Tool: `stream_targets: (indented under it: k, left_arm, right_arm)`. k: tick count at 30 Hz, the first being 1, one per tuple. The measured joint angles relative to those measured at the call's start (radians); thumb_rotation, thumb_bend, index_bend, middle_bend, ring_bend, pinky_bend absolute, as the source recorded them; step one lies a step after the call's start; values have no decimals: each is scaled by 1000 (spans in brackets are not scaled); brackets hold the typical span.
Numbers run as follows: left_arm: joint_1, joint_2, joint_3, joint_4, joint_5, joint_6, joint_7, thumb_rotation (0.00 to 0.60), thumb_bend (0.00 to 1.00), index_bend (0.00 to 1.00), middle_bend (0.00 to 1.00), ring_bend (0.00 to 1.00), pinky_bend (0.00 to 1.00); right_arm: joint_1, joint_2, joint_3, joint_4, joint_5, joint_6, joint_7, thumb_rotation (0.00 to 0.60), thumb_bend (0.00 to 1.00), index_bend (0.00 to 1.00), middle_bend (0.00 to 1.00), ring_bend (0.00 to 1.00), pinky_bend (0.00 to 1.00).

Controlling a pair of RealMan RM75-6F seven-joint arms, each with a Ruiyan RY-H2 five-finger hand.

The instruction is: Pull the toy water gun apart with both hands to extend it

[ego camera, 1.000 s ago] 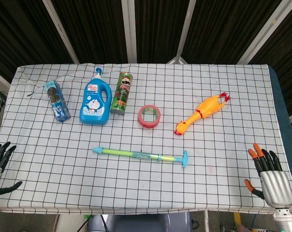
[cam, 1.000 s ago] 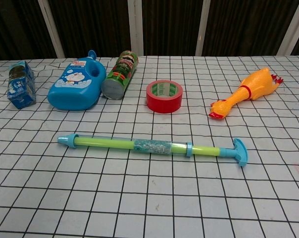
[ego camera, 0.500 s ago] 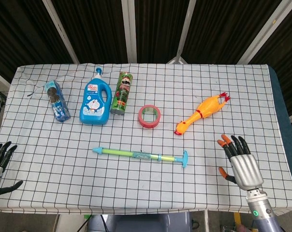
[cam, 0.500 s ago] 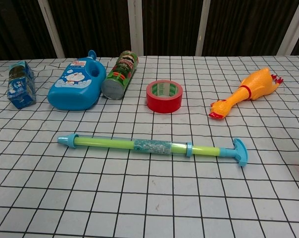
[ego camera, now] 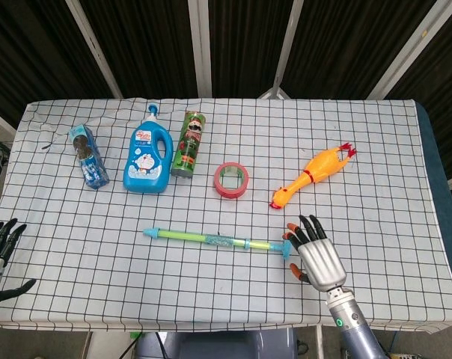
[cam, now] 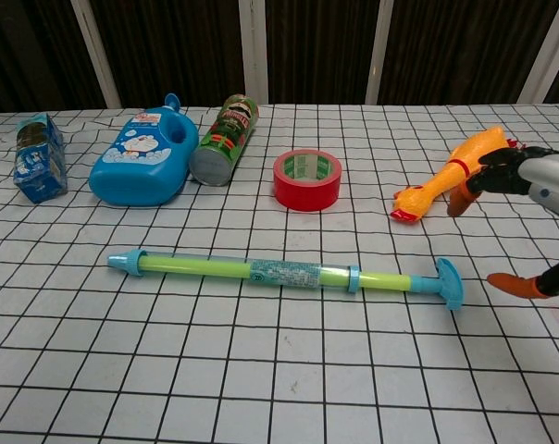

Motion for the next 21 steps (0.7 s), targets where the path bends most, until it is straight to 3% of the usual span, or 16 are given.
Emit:
stream_targets:
  k: [4, 7, 14, 21]
  left_arm:
    - [-2, 0, 1, 0, 0, -6, -5, 600, 22, 0, 0, 0, 0]
    - [-1, 2, 0, -1, -7, -7, -16, 600, 23, 0, 0, 0, 0]
    - [-1, 5, 0, 4, -4, -5, -33, 600, 26, 0, 0, 0, 0]
    - [-2, 3, 1, 2, -3, -6, -27, 600, 28, 0, 0, 0, 0]
  right_arm:
    - [22, -67, 5, 27, 46, -11, -69, 600, 317, 320, 203, 0, 0]
    - [35, -108, 14, 57, 93, -18, -99, 600, 317, 350, 266, 13, 0]
    - [70, -188, 39, 146, 137, -6, -130, 600, 317, 451, 460, 191, 0]
    - [89, -220, 42, 187, 166, 3, -141, 600, 316, 452, 476, 207, 0]
